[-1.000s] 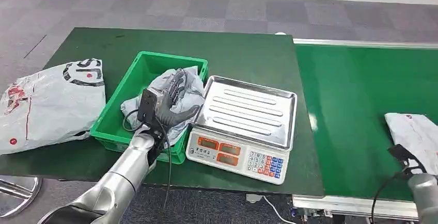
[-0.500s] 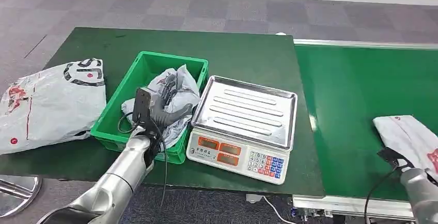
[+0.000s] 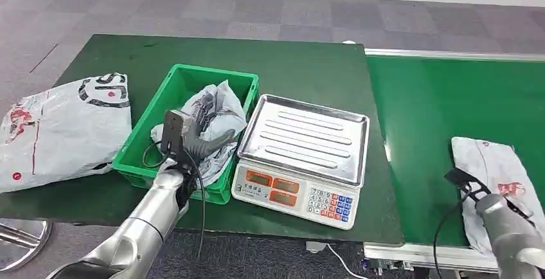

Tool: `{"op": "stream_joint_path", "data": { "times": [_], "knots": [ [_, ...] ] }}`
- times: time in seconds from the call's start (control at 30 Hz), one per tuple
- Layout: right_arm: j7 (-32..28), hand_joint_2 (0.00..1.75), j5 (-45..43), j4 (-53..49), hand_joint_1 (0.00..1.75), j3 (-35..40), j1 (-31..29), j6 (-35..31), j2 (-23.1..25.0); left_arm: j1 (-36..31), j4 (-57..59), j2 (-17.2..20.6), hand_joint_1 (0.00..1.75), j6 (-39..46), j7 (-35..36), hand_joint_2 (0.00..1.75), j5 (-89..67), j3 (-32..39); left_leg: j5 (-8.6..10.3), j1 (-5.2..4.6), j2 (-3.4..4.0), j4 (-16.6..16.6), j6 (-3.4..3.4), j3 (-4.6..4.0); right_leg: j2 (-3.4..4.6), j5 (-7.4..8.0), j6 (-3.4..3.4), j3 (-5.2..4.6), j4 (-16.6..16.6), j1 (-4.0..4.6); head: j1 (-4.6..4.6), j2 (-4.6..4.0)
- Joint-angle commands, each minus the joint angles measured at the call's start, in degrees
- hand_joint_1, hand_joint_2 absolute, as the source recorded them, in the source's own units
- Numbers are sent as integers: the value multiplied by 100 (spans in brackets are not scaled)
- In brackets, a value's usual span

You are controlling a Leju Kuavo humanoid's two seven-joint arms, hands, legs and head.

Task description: Moved the parcel from conveyor to table for the left to box.

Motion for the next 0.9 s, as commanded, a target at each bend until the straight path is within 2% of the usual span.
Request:
{"op": "stream_joint_path", "data": {
  "times": [0.03,0.07,0.1,0.2,0.23,0.27,0.3,0.33,0.37,0.43,0.47,0.53,0.6,0.67,0.7,0.77,0.87,0.9],
  "knots": [
    [-1713,175,-824,-107,175,-539,-666,-1161,805,189,-110,256,0,55,53,175,-32,417,-15,7,72,-6,-26,24,95,12,-7,1,-9,2,0,0],
    [-1963,175,-940,-198,175,-603,-690,-1319,821,197,-128,242,0,45,60,175,-39,421,-15,9,72,-7,-31,27,99,13,-8,2,-11,3,0,0],
    [-2055,175,-964,-239,175,-595,-703,-1361,812,192,-135,224,0,45,63,175,-43,424,-10,3,53,-2,-20,15,68,11,-9,-7,-2,-1,0,2],
    [-2056,175,-965,-247,175,-597,-700,-1345,780,187,-138,209,0,45,63,175,-43,420,-3,3,32,-2,-18,11,45,6,-8,-7,0,-1,-2,0],
    [-2513,175,-1140,-495,175,-653,-602,-1598,826,180,-123,199,0,52,69,175,-49,427,-5,9,37,-5,-27,17,58,9,-10,-2,-7,3,-2,0],
    [-3158,175,-1506,-762,175,-818,-537,-1852,881,170,-103,172,0,46,72,175,-62,421,-5,7,25,-1,-19,13,37,5,-8,-1,-4,3,-2,0],
    [-3412,175,-1705,-926,175,-810,-465,-1844,873,150,-67,157,0,13,72,175,-64,410,-1,6,19,-2,-17,10,27,5,-6,-1,-4,2,-2,0],
    [-3788,175,-1980,-1256,38,-776,-351,-1831,872,122,-16,128,0,-172,74,175,-1,414,-3,10,23,-5,-24,16,40,6,-7,4,-9,4,-2,0],
    [-3744,175,-2039,-1582,0,-713,-167,-2009,831,74,52,99,0,-276,86,175,22,402,0,5,17,-2,-18,9,28,4,-6,-3,-2,1,0,0],
    [-2530,175,-1524,-2009,0,-354,297,-2224,535,-40,205,32,0,-359,120,175,54,389,0,5,6,-3,-21,9,21,2,-6,0,-3,0,0,0],
    [-2191,175,-1222,-1917,0,-239,414,-2268,361,-83,244,-1,0,-340,127,175,48,377,3,7,-5,-1,-16,7,4,1,-6,0,-3,2,-2,0],
    [-2287,175,-1260,-1819,0,-269,427,-2310,314,-105,274,-9,0,-320,131,175,42,363,5,13,-36,-3,-21,14,-21,-6,-6,13,-11,6,-2,0],
    [-2289,175,-1252,-1797,0,-258,405,-2330,335,-101,274,3,0,-331,130,175,45,363,3,7,-29,0,-14,8,-17,-6,1,6,-5,0,0,0],
    [-1177,175,-734,-1256,0,-70,345,-2019,117,-139,309,-8,0,-338,173,175,-11,297,0,4,-19,1,-15,6,-7,-3,2,4,-4,-2,0,0],
    [-861,175,-702,-983,0,-143,407,-1776,10,-183,353,-35,0,-321,194,175,-37,266,-3,7,-13,0,-21,10,6,-1,0,9,-8,0,0,0],
    [-493,175,-428,-559,0,-58,560,-1447,-162,-252,427,-84,0,-316,222,175,-60,221,1,10,-23,0,-19,8,-10,-1,-1,5,-10,3,-2,0],
    [-268,175,-180,-172,0,26,635,-766,-153,-296,492,-91,0,-329,204,175,-56,183,3,14,-33,1,-14,8,-22,-4,1,11,-15,7,-2,0],
    [-273,175,-186,-161,0,20,655,-763,-139,-297,493,-91,0,-329,204,175,-55,183,1,12,-27,2,-10,6,-20,-3,2,9,-12,5,0,0]
  ]
}}
